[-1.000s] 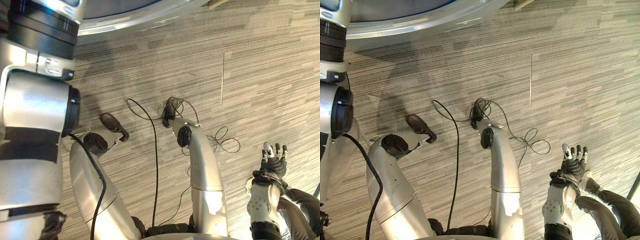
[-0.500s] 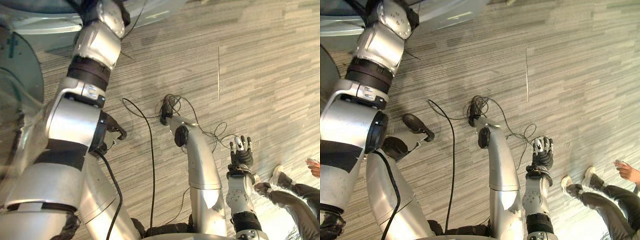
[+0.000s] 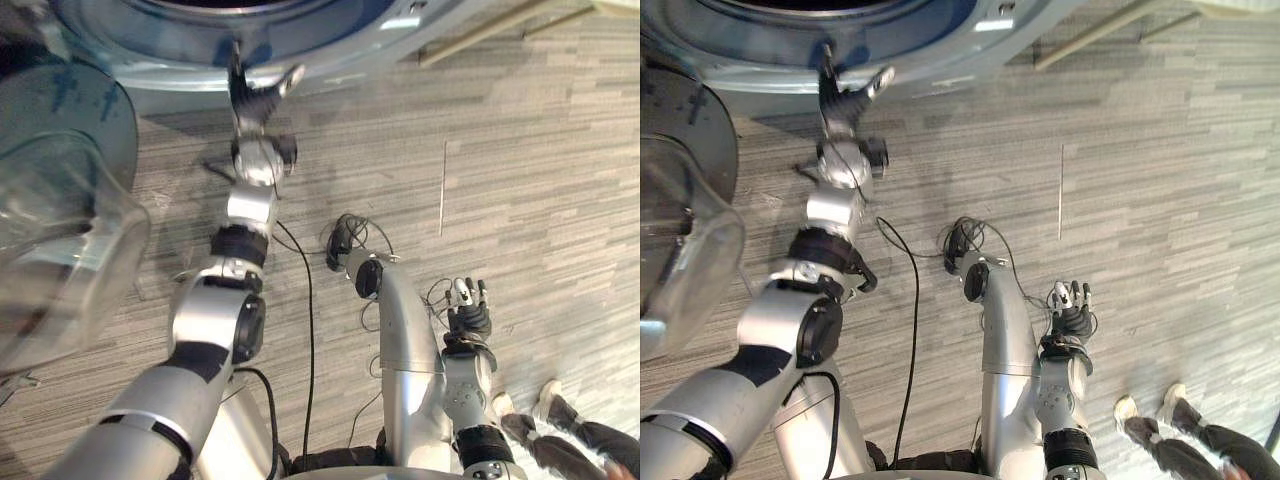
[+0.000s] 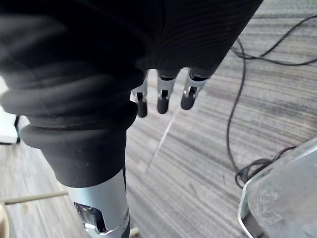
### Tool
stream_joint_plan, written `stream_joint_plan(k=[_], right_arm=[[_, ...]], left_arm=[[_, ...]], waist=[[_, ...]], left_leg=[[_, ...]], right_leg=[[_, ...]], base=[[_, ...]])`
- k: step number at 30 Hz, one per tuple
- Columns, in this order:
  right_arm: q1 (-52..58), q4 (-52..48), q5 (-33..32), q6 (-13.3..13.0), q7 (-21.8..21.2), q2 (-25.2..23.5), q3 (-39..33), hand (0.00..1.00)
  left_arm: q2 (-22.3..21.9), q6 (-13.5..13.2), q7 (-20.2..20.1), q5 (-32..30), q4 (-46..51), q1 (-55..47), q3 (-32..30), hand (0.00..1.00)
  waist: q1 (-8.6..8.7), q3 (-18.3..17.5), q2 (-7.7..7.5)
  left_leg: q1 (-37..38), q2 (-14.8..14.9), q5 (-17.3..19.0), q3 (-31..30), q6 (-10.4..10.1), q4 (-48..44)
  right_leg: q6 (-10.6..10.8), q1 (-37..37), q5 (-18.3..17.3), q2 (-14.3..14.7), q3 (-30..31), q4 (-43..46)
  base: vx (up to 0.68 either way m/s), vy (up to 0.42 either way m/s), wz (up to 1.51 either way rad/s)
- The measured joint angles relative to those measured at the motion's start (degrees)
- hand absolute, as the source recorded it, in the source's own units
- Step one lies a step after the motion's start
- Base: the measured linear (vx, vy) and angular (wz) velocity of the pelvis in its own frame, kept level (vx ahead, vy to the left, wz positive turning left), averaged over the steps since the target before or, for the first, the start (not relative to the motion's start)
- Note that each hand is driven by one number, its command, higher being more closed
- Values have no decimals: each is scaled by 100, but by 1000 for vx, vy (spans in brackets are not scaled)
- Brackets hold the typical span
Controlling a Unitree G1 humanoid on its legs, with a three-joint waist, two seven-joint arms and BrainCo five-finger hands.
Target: Pick up the laundry basket with both hands and put the clothes into the washing machine.
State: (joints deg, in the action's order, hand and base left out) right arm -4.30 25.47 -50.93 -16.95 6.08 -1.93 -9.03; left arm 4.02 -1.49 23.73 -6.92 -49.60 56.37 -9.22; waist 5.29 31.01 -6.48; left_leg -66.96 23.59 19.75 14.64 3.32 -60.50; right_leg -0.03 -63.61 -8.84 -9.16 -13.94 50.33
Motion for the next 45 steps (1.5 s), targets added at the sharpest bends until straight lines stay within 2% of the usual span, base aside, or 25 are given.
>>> stream_joint_plan(k=[5,8,9,12,14,16,17,19,22,27,29,30,31,32,33,34,35,36,37,38,40,41,42,43,45], right_arm=[[29,615,281,94,153,7,6,0],[49,1060,664,239,148,73,0,0],[171,1184,800,304,144,63,-2,0],[644,1308,1099,467,111,62,-1,0],[959,1412,1299,535,83,64,-1,0],[1246,1478,1518,621,-16,72,-6,0],[1330,1758,1738,637,-102,108,-22,0],[1389,2027,1816,670,-123,171,-61,0],[1347,2405,1976,737,-147,254,-106,0],[1141,2885,2300,776,-300,329,-166,0],[1028,3018,2444,855,-302,440,-153,0],[978,3018,2477,853,-301,493,-107,0],[767,3049,2585,857,-296,622,-133,0],[651,3049,2635,857,-283,689,-149,0],[428,3096,2682,851,-251,814,-175,0],[101,3211,2691,865,-236,941,-211,0],[1,3213,2679,866,-211,998,-213,0],[-67,3148,2673,863,-165,1038,-159,0],[-59,3092,2658,855,-132,1031,-130,0],[-21,2959,2618,849,-101,1001,-16,0],[104,2917,2561,863,-94,1004,13,0],[167,2891,2563,882,-106,1010,39,0],[174,2879,2564,898,-117,1006,80,0],[194,2850,2565,919,-127,1008,108,0],[249,2745,2575,976,-279,761,332,0]], left_arm=[[-196,132,-27,56,-713,-2173,-179,0],[-268,45,-298,-258,-709,-3109,-82,0],[-322,42,-420,-403,-718,-3425,-82,0],[-430,-16,-698,-754,-714,-4303,6,0],[-429,-44,-875,-922,-719,-4851,82,0],[-429,-88,-1013,-975,-719,-5371,87,0],[-390,-138,-1125,-970,-724,-5716,81,0],[-418,-171,-1133,-931,-727,-5894,76,0],[-436,-317,-1174,-484,-786,-6130,-28,0],[-430,-448,-1278,488,-844,-6190,-248,0],[-497,-469,-1304,949,-358,-6377,-124,0],[-520,-500,-1340,1254,15,-6451,50,0],[-549,-535,-1366,1632,882,-6661,417,0],[-550,-558,-1368,1787,1272,-6718,569,0],[-565,-563,-1385,2035,2021,-6753,777,0],[-702,-580,-1390,2165,2700,-6772,797,0],[-742,-594,-1382,2229,2971,-6803,795,0],[-730,-612,-1383,2291,3397,-6867,757,0],[-721,-630,-1366,2303,3639,-6889,721,0],[-709,-673,-1363,2315,4117,-6878,692,0],[-727,-792,-1368,2310,4659,-6640,758,0],[-735,-791,-1331,2298,4901,-6343,806,0],[-736,-788,-1316,2295,5006,-6222,824,0],[-715,-787,-1281,2291,5128,-6102,863,0],[-552,-879,-1203,2087,5605,-5689,1034,0]], waist=[[-91,-5,8],[-241,-208,162],[-313,-536,261],[-315,-1090,512],[-329,-1487,592],[-330,-1944,661],[-316,-2265,690],[-317,-2504,714],[-379,-2752,794],[-484,-2785,809],[-539,-2775,843],[-623,-2769,857],[-691,-2734,911],[-698,-2705,949],[-765,-2644,955],[-905,-2485,998],[-959,-2475,1044],[-938,-2510,1107],[-923,-2522,1117],[-908,-2550,1127],[-728,-2676,1191],[-605,-2753,1290],[-604,-2785,1337],[-564,-2791,1313],[-504,-2843,994]], left_leg=[[1437,-393,-246,221,-157,830],[2479,-688,-464,284,-283,1511],[2771,-776,-548,285,-325,1750],[3857,-1067,-770,256,-431,2575],[4473,-1229,-923,281,-530,3172],[4899,-1349,-1132,293,-618,3835],[5428,-1499,-1492,253,-683,4675],[5770,-1568,-1850,135,-756,5320],[6233,-1564,-2244,-96,-775,5968],[6267,-1615,-2325,-576,-767,5910],[6117,-1705,-2438,-921,-781,5779],[6029,-1773,-2591,-1067,-791,5780],[5796,-1860,-2945,-1327,-826,5774],[5689,-1914,-3140,-1404,-850,5779],[5606,-2080,-3640,-1621,-1085,6025],[5306,-2000,-2925,-1308,-767,4909],[5157,-1889,-2401,-1071,-498,3951],[5195,-1626,-1824,-771,-416,2658],[5335,-1472,-1731,-663,-440,2239],[5633,-1154,-1728,-599,-445,1845],[5924,-677,-1742,-755,-609,2149],[6211,-537,-1928,-986,-1065,3249],[6417,-650,-1765,-999,-1305,3670],[6528,-676,-1673,-965,-1348,3963],[6677,-906,-1577,-980,-1435,4486]], right_leg=[[-17,1181,-151,-206,10,-317],[-5,2131,-208,-321,-50,-652],[-10,2397,-214,-327,-75,-780],[65,3485,-313,-468,-296,-1276],[95,4054,-332,-495,-383,-1636],[290,4585,-449,-502,-621,-2179],[366,5088,-359,-455,-848,-2698],[409,5447,-233,-331,-1042,-3163],[356,6048,93,-26,-1330,-3973],[197,6553,356,129,-1695,-4357],[180,6685,382,116,-2033,-4363],[179,6721,382,82,-2231,-4358],[175,6734,379,19,-2585,-4315],[172,6728,380,-11,-2721,-4285],[64,6657,349,-185,-2939,-4295],[22,6636,323,-324,-3125,-4128],[13,6642,315,-385,-3147,-4048],[15,6746,317,-449,-3177,-4016],[18,6799,320,-478,-3187,-4008],[24,6856,364,-492,-3248,-4045],[53,6738,502,-509,-3477,-4003],[82,6529,568,-570,-3691,-3826],[96,6459,604,-617,-3724,-3732],[56,6426,652,-654,-3761,-3710],[104,6472,758,-911,-3803,-3615]], base=[[20,-115,45],[45,-144,45],[60,-106,27],[99,-106,46],[128,-112,37],[142,-105,40],[119,-68,49],[120,-61,48],[154,-48,32],[87,-19,51],[34,-24,88],[-30,-29,121],[-59,-28,129],[-143,-5,155],[-192,30,106],[-198,40,79],[-188,37,28],[-142,21,8],[-177,58,15],[-161,105,31],[-83,241,81],[2,305,88],[-17,295,74],[-26,267,66],[-35,325,74]])
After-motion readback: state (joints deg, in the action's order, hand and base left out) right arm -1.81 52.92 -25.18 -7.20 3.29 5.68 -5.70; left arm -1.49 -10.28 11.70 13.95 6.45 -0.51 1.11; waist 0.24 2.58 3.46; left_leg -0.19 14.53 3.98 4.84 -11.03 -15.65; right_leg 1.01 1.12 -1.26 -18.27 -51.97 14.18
